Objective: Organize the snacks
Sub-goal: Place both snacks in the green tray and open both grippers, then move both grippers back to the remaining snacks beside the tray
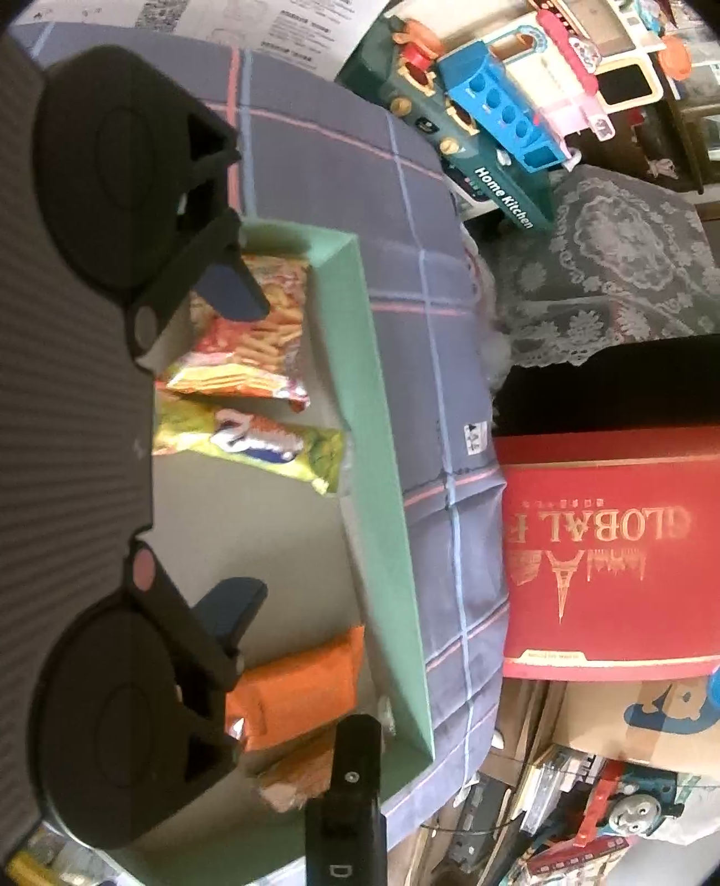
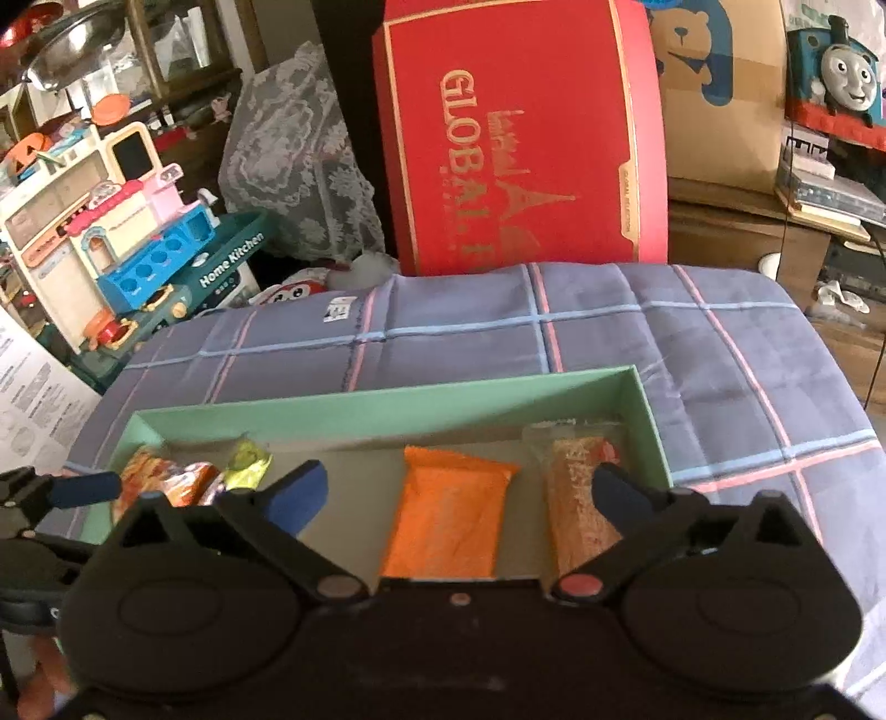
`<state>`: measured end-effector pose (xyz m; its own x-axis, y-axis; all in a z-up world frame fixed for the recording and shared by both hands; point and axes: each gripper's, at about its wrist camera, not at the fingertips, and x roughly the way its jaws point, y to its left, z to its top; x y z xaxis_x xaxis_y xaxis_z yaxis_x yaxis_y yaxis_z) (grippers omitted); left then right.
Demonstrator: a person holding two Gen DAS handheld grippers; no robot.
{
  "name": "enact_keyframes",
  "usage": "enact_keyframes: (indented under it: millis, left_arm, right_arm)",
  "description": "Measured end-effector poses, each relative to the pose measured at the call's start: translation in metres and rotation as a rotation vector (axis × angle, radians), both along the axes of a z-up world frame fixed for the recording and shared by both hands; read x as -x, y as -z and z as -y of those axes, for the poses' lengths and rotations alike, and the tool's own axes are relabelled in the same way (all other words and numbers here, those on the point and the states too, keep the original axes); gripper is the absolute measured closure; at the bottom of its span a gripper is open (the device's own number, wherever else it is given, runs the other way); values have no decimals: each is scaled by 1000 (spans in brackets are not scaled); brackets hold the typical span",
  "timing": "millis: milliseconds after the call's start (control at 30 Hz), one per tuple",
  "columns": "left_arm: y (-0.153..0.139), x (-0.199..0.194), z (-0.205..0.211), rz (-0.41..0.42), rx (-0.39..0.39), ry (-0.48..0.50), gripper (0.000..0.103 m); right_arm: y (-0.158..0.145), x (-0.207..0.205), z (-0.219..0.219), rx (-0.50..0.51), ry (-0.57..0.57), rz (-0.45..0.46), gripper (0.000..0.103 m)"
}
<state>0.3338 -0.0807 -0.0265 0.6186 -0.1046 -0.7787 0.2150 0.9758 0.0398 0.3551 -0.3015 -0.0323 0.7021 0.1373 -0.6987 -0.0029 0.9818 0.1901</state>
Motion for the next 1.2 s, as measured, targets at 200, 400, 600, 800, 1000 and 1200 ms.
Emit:
enact_keyframes:
  millis: [200, 400, 600, 800, 1000, 1200]
  left_arm:
    - [-11, 39, -4, -6, 29, 3, 0]
    - [-17, 87, -4, -18, 46, 16, 0]
    - [-14, 132, 2, -36, 45, 48, 0]
    - [-1, 171, 6, -78, 43, 64, 0]
    - [5, 196, 12, -96, 32, 86, 0]
    - [4, 203, 29, -50, -4, 118, 0]
  right_arm:
    - [-13, 34, 2, -30, -31, -11, 0]
    - [-26, 82, 8, -48, -55, -10, 0]
    - [-32, 129, 22, -65, -45, -12, 0]
    - [-26, 171, 38, -76, -23, -28, 0]
    - [-16, 197, 49, -95, -13, -54, 0]
    - [-6, 215, 69, -120, 72, -53, 0]
